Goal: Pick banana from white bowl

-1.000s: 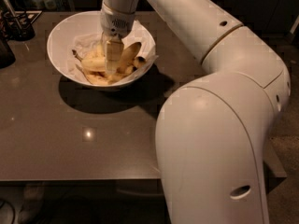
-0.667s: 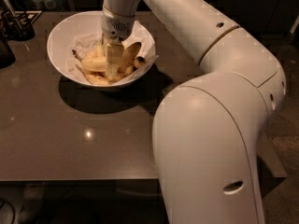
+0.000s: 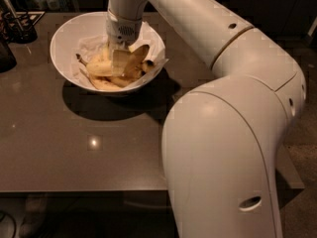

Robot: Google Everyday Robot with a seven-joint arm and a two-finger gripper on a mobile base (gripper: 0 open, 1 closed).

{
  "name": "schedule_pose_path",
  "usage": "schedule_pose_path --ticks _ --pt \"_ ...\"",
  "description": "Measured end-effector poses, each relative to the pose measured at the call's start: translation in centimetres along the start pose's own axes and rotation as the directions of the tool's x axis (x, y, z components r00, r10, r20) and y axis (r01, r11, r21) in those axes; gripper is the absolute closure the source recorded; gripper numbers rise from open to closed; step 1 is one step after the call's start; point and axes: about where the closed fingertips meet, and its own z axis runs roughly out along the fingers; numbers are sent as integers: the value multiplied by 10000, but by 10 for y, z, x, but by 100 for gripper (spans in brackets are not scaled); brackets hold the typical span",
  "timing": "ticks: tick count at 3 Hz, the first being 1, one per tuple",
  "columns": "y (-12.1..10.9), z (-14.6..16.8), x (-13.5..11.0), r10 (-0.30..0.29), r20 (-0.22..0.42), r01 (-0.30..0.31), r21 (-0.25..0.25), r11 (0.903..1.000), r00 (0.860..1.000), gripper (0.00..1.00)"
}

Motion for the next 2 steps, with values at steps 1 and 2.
schedule_pose_path --ticks 1,2 --pt "2 2 -2 -187 -64 187 -1 9998 9998 98" --pt "2 2 -2 -192 -64 192 -1 9998 9998 100"
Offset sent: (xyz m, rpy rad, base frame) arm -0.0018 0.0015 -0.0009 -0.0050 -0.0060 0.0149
